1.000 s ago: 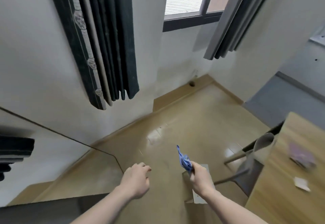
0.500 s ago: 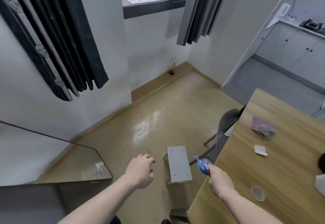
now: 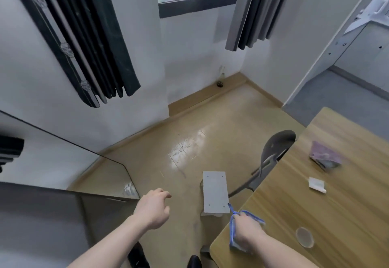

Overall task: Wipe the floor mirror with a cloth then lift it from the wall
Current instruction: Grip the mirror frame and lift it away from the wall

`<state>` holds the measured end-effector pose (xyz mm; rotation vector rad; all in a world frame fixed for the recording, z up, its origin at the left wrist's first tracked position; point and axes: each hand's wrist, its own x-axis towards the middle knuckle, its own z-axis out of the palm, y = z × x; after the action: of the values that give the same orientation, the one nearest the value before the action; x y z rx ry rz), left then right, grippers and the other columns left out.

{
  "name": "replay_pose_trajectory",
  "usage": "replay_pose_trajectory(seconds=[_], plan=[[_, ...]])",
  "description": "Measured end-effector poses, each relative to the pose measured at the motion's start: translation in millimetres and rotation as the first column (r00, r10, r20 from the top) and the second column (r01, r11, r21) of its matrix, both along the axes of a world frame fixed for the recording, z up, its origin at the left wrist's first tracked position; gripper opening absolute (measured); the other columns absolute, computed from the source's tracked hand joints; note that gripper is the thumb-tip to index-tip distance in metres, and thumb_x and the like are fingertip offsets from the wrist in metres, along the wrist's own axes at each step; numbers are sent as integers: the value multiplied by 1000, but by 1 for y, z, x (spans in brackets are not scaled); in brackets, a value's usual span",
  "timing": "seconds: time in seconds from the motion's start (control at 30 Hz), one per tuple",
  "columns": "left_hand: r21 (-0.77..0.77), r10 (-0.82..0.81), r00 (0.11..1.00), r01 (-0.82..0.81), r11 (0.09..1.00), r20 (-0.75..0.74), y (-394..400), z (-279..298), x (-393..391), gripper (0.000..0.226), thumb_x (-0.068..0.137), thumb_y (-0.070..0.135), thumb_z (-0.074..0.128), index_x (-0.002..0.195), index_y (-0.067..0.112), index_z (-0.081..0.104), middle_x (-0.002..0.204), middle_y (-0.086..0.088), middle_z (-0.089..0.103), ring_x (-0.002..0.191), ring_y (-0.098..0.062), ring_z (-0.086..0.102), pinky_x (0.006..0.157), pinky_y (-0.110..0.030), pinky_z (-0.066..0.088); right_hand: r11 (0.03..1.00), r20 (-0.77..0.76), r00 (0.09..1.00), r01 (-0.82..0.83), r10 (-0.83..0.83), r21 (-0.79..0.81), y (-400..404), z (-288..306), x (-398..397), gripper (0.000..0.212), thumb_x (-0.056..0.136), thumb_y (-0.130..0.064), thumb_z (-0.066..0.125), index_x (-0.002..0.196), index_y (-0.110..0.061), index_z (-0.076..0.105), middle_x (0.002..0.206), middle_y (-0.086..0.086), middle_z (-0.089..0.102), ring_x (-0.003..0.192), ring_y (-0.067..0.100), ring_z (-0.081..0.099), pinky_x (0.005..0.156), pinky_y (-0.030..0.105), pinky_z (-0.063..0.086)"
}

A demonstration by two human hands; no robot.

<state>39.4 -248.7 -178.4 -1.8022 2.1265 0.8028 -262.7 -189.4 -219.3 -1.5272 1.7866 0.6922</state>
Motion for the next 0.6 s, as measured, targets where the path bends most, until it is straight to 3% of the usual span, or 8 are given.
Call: replay_pose_trajectory(seconds=[0.13, 0.23, 0.37, 0.43, 0.53, 0.6], plan=[[3, 338, 936, -339, 941, -96, -5, 7, 57, 47, 94, 32, 52, 140, 32, 57, 145, 10, 53, 129, -16, 55, 105, -31, 46, 993, 140, 986, -83, 95, -86, -53, 22, 59, 62, 96, -12, 54, 155, -16, 37, 157, 5, 40, 139, 28, 48, 108, 35, 47], [-60, 586, 794, -601, 797, -165, -10, 27, 121, 54, 92, 27, 57, 145, 29, 53, 152, 7, 47, 133, -19, 54, 105, -30, 44, 953, 245, 937, -191, 249, -237, -94, 49, 125, 65, 98, -19, 53, 159, -18, 31, 164, 3, 29, 143, 28, 44, 112, 37, 43], [-178, 796, 543, -840, 512, -268, -10, 63, 205, 64, 92, 24, 63, 152, 19, 41, 158, -4, 36, 136, -28, 50, 107, -38, 45, 859, 330, 835, -285, 441, -425, -135, 93, 220, 62, 99, -24, 53, 157, -20, 32, 165, 2, 26, 142, 29, 45, 110, 36, 43], [-215, 860, 367, -927, 307, -354, -4, 83, 252, 68, 92, 24, 66, 153, 15, 36, 159, -9, 32, 133, -34, 51, 105, -46, 48, 798, 365, 759, -320, 539, -511, -149, 118, 276, 62, 97, -22, 54, 156, -21, 35, 163, 1, 28, 139, 29, 47, 107, 33, 45], [-210, 861, 117, -978, 13, -494, -2, 115, 308, 78, 92, 22, 67, 158, 17, 25, 163, -13, 26, 130, -43, 52, 100, -51, 49, 722, 402, 650, -343, 644, -601, -162, 156, 349, 63, 93, -18, 55, 153, -24, 38, 159, -4, 31, 134, 25, 50, 98, 28, 46], [-222, 827, 39, -969, -105, -561, -3, 134, 339, 84, 92, 20, 67, 160, 17, 18, 165, -14, 25, 135, -44, 49, 102, -53, 48, 679, 421, 584, -335, 694, -654, -167, 180, 395, 64, 94, -19, 57, 154, -24, 38, 160, -7, 30, 135, 22, 50, 101, 28, 45]])
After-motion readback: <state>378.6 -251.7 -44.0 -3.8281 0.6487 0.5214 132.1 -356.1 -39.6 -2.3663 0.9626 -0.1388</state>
